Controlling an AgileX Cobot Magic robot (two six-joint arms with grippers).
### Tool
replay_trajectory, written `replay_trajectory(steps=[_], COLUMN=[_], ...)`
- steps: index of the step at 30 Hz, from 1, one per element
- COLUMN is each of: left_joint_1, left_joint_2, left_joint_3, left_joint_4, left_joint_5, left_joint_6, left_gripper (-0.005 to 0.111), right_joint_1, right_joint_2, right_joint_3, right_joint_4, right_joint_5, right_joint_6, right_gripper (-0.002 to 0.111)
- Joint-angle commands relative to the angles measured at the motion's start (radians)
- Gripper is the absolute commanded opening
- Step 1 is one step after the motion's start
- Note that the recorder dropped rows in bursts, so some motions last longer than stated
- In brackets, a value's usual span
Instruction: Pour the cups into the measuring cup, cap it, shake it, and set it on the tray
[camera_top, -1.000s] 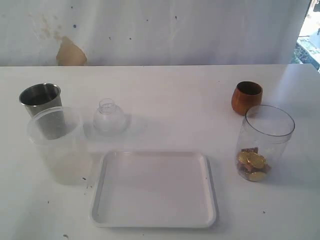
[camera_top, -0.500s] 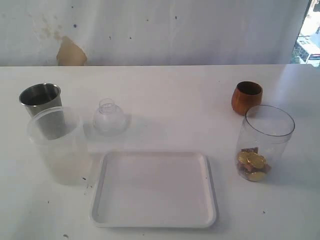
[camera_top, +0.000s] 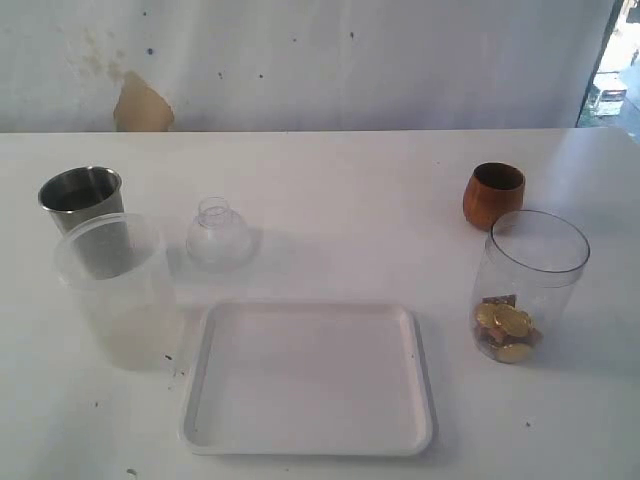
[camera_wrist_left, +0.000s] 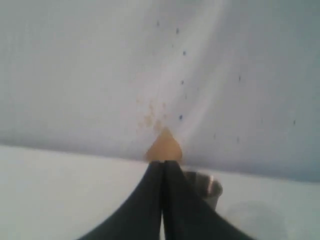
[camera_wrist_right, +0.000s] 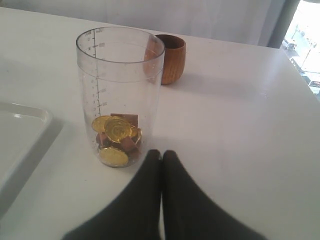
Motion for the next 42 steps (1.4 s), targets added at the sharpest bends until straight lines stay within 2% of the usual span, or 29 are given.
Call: replay_trajectory(steps=[1, 4, 7, 9, 10, 11, 12, 13, 14, 17, 21, 22, 27, 32, 36, 39, 42], left_joint_1=[0.002, 0.002, 0.002, 0.002, 0.002, 0.002, 0.002, 0.002, 0.002, 0.002, 0.002, 0.002, 0.002, 0.002, 0.002, 0.002, 0.002], left_joint_2=[-0.005, -0.002, 0.064, 0.124, 0.187, 0.214, 0.283, 0.316, 0.386, 0.548, 0.799, 0.862, 1.042, 1.176, 1.296, 1.319, 1.319], left_joint_3=[-0.002, -0.002, -0.042, -0.075, -0.106, -0.121, -0.161, -0.179, -0.224, -0.281, -0.345, -0.363, -0.39, -0.39, -0.386, -0.388, -0.475], left_joint_4=[-0.019, -0.019, 0.012, 0.031, 0.033, 0.033, 0.046, 0.061, 0.12, 0.174, 0.053, 0.024, 0.018, 0.018, 0.018, 0.018, 0.018], left_joint_5=[-0.238, -0.294, -0.244, -0.263, -0.311, -0.346, -0.385, -0.384, -0.377, -0.365, -0.253, -0.227, -0.263, -0.353, -0.396, -0.335, -0.148], left_joint_6=[-0.156, -0.223, -0.212, -0.212, -0.216, -0.216, -0.225, -0.227, -0.223, -0.215, -0.194, -0.194, -0.166, 0.015, 0.014, -0.072, -0.178], left_gripper=[0.0, 0.0, 0.011, 0.03, 0.057, 0.069, 0.097, 0.106, 0.104, 0.098, 0.081, 0.079, 0.079, 0.079, 0.079, 0.079, 0.079], right_joint_1=[-0.001, -0.001, -0.001, -0.001, -0.001, -0.001, -0.001, -0.001, -0.001, -0.001, -0.001, -0.001, -0.001, -0.001, -0.001, -0.001, -0.001], right_joint_2=[-0.007, -0.007, -0.007, -0.007, -0.007, -0.007, -0.007, -0.007, -0.007, -0.007, -0.007, -0.007, -0.007, -0.007, -0.007, -0.007, -0.007], right_joint_3=[0.004, 0.004, 0.004, 0.004, 0.004, 0.004, 0.004, 0.004, 0.004, 0.004, 0.004, 0.004, 0.004, 0.004, 0.004, 0.004, 0.004], right_joint_4=[-0.001, -0.001, -0.001, -0.001, -0.001, -0.001, -0.001, -0.001, -0.001, -0.001, 0.0, 0.0, 0.0, 0.0, 0.0, 0.002, 0.002], right_joint_5=[-0.008, -0.008, -0.008, -0.008, -0.008, -0.008, -0.008, -0.008, -0.008, -0.008, -0.008, -0.008, -0.008, -0.008, -0.008, -0.008, -0.008], right_joint_6=[-0.004, -0.004, -0.004, -0.004, -0.004, -0.004, -0.004, -0.004, -0.004, -0.004, -0.004, -0.004, -0.004, -0.004, -0.004, -0.004, -0.004], right_gripper=[0.0, 0.0, 0.0, 0.0, 0.0, 0.0, 0.0, 0.0, 0.0, 0.0, 0.0, 0.0, 0.0, 0.0, 0.0, 0.0, 0.0])
